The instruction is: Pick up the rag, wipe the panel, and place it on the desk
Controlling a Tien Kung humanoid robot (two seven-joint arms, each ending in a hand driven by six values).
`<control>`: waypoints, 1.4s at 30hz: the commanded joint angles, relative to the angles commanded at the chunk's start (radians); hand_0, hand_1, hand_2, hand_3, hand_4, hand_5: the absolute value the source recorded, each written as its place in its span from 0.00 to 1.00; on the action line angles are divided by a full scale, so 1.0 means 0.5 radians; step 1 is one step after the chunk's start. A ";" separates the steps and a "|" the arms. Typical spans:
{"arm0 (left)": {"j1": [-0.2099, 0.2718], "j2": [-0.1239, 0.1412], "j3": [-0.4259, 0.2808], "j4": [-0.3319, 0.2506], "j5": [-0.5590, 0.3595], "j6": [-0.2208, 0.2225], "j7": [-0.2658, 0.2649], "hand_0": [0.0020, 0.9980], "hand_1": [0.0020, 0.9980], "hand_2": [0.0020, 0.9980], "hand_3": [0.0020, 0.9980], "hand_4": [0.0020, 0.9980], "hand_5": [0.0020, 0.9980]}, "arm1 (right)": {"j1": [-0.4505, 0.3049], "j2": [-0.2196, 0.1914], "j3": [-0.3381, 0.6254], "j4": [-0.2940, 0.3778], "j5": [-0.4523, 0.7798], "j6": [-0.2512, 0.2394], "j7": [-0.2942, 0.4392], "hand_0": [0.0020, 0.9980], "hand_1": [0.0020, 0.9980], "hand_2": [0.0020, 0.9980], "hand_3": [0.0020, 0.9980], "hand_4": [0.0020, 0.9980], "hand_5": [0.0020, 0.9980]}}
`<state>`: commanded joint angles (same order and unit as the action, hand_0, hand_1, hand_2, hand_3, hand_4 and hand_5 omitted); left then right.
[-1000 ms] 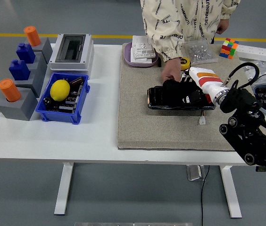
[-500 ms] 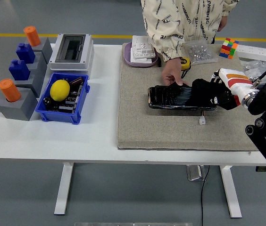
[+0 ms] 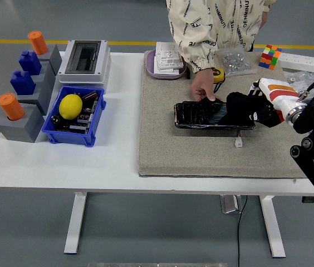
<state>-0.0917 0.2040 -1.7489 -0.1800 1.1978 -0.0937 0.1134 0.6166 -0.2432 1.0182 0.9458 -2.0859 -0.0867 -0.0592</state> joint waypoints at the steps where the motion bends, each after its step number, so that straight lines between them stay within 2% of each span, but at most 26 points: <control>1: 0.000 0.000 0.001 0.000 -0.001 0.000 0.000 0.73 0.72 0.77 0.63 0.69 0.58 | 0.001 0.007 -0.003 0.001 0.001 0.000 0.000 0.29 0.38 0.43 0.43 1.00 0.05; 14: -0.007 -0.001 0.010 0.000 -0.005 0.000 0.000 0.73 0.72 0.77 0.63 0.69 0.58 | 0.002 0.152 -0.023 -0.002 -0.002 -0.003 -0.002 0.29 0.38 0.43 0.43 1.00 0.05; 19: -0.007 0.002 0.014 0.000 -0.007 0.002 0.002 0.73 0.72 0.77 0.63 0.69 0.58 | 0.044 0.232 -0.071 -0.013 0.001 -0.005 -0.002 0.29 0.38 0.43 0.42 1.00 0.05; 36: 0.001 0.012 0.049 0.000 -0.023 0.002 0.004 0.73 0.72 0.77 0.63 0.69 0.58 | 0.102 0.411 -0.203 -0.017 0.017 -0.009 -0.003 0.29 0.38 0.43 0.43 1.00 0.05; 42: 0.003 0.017 0.056 0.000 -0.022 0.003 0.007 0.73 0.72 0.77 0.63 0.69 0.58 | 0.116 0.468 -0.308 0.004 0.041 -0.009 -0.007 0.29 0.38 0.43 0.42 1.00 0.05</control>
<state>-0.0902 0.2127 -1.7211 -0.1800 1.1868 -0.0920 0.1166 0.6748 -0.0093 0.8641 0.9477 -2.0655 -0.0912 -0.0630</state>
